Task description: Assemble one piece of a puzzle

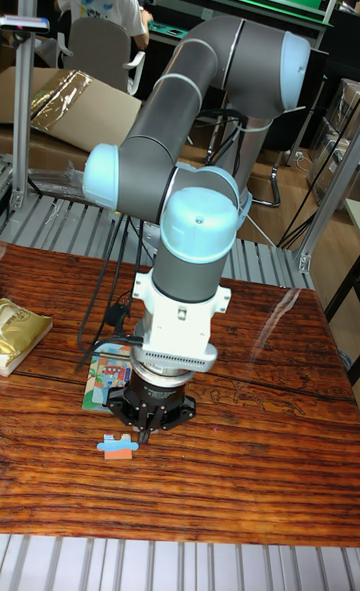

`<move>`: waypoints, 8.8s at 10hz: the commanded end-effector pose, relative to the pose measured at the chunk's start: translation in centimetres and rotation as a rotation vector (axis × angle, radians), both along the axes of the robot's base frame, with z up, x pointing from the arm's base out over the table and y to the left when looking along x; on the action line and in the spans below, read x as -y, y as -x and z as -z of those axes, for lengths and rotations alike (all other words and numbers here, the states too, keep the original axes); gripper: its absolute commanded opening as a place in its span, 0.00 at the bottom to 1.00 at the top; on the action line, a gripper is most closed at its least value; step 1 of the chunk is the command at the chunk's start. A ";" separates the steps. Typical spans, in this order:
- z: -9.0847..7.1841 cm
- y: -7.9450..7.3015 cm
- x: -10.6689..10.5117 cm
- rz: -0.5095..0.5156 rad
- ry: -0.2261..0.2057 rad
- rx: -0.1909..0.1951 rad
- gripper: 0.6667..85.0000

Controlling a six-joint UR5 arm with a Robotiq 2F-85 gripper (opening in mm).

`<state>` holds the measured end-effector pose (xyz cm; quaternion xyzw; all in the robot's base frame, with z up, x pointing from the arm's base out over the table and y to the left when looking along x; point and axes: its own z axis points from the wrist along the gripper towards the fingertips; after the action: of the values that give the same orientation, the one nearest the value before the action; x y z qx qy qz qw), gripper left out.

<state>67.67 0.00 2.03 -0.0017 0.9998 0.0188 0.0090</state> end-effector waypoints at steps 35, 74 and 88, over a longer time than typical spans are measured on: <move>0.9 1.2 1.3 -1.660 0.040 0.087 0.68; 1.7 0.8 1.3 -1.620 0.047 0.109 0.49; -0.6 -0.1 2.2 -0.380 0.061 0.111 0.01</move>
<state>67.80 -1.08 2.64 -0.3471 0.9354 -0.0023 0.0672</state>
